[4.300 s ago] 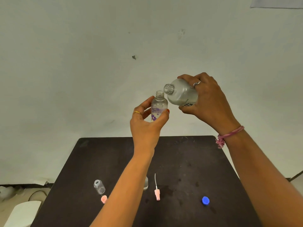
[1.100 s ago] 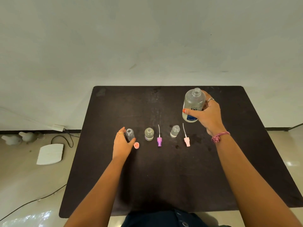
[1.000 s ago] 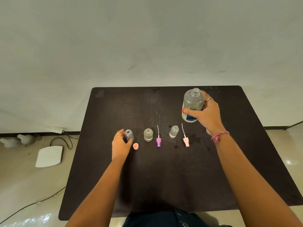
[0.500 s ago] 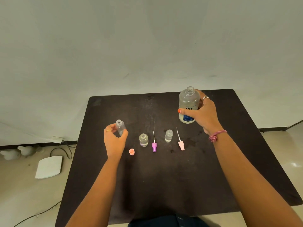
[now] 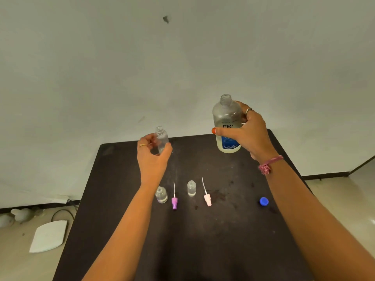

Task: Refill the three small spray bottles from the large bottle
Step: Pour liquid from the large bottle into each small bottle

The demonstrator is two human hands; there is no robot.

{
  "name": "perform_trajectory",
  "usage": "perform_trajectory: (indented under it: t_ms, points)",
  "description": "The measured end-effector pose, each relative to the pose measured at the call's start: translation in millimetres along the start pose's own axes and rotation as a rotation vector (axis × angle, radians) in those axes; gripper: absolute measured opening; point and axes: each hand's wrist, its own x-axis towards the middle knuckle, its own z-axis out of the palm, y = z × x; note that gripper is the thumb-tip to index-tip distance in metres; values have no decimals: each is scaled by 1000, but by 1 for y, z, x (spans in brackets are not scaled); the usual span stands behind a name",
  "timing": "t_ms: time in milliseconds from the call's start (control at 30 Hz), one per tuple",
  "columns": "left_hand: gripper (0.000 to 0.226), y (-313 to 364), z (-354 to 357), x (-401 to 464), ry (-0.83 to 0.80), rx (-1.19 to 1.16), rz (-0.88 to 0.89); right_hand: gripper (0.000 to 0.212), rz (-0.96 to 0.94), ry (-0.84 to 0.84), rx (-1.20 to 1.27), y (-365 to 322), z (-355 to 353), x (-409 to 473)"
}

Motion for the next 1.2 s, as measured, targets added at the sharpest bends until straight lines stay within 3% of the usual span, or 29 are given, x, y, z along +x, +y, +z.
perform_trajectory:
  t_ms: [600, 1200]
  points:
    - [38, 146, 92, -21, -28, -180, 204, 81, -359, -53, -330, -67, -103, 44]
    - [45, 186, 119, -40, 37, -248, 218, 79, -633, 23, -605, -97, -141, 68]
